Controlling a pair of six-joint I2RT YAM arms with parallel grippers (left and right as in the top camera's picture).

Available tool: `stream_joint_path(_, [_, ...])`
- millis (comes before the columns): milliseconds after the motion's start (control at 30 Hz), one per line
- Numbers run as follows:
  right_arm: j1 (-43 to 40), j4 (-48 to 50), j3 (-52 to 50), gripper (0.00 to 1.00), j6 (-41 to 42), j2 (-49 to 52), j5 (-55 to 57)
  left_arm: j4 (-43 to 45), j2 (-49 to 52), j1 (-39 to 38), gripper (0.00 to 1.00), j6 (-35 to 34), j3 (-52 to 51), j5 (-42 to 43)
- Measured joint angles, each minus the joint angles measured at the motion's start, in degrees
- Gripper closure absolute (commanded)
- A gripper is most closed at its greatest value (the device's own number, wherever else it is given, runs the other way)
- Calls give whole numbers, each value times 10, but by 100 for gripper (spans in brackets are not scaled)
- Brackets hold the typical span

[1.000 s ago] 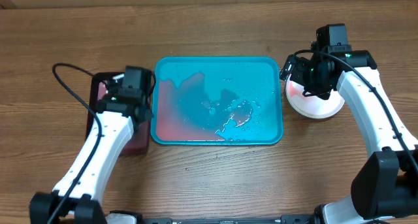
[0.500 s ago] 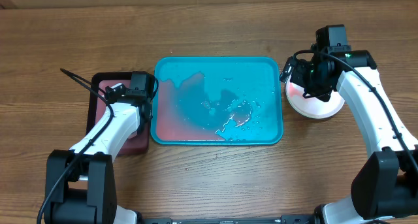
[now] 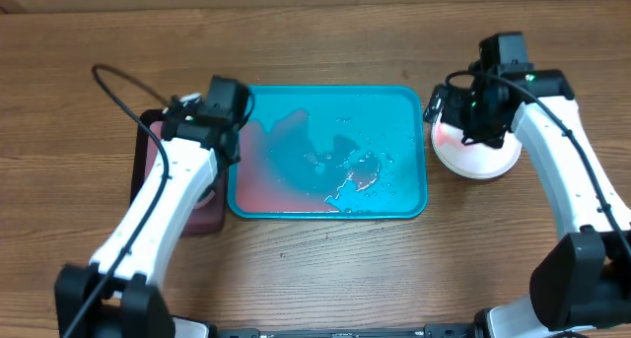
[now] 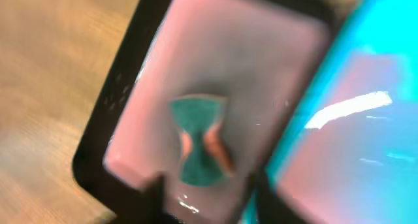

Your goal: Clean dirty plates on tray and stack at the side

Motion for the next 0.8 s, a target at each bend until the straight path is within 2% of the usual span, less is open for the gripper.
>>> stream_joint_path(167, [0, -95, 149, 0, -46, -6, 5, -3, -21, -47, 0, 13, 16, 3])
stream_joint_path(433, [0, -276, 369, 0, -78, -78, 30, -6, -21, -53, 0, 19, 16, 20])
stream_joint_path(533, [0, -320, 415, 0, -79, -113, 30, -6, -21, -53, 0, 19, 16, 24])
stream_joint_path(800, [0, -330, 432, 0, -81, -187, 31, -6, -21, -53, 0, 19, 16, 26])
